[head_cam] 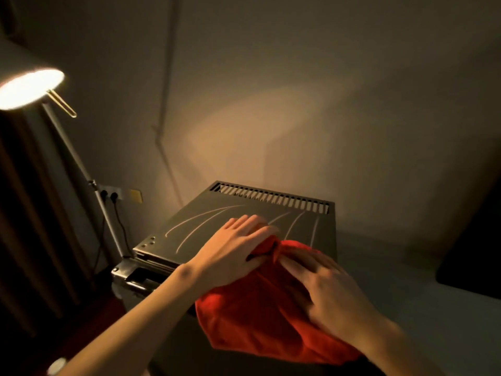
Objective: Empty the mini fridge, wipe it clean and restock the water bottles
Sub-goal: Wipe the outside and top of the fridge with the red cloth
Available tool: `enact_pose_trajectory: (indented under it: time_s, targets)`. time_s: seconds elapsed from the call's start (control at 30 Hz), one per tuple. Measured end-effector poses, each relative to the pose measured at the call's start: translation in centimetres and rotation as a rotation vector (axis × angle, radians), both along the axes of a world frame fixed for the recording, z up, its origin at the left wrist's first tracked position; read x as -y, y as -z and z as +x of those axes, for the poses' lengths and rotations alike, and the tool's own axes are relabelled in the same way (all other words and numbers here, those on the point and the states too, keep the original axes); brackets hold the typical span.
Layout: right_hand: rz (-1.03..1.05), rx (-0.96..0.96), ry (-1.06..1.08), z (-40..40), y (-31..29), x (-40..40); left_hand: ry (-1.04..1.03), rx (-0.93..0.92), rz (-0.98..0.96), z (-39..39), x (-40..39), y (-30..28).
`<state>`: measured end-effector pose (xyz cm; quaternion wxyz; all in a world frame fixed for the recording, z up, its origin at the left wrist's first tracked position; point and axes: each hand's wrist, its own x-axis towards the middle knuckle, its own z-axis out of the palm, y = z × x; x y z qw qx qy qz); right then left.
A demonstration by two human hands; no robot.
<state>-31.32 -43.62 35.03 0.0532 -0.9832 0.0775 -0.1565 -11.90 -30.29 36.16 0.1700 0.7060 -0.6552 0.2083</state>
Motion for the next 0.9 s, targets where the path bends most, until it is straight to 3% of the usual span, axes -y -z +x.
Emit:
enact_pose_trajectory:
  time_s: [0.17,0.33,0.73,0.9]
  targets:
    - [0.03,-0.024,0.078,0.3,0.3,0.9,0.142,0.021,0.087,-1.2,0.9,0.2]
    - [0.103,-0.027,0.113,1.6,1.0,3.7,0.041,0.043,0.299,-1.7,2.5,-0.1]
    - [0.045,-0.013,0.182,8.9,1.3,12.2,-0.34,0.177,0.377,-0.8,10.5,1.4]
    - [-0.016,-0.131,0.279,10.7,1.0,12.9,-0.31,-0.023,0.425,-0.7,11.0,0.7]
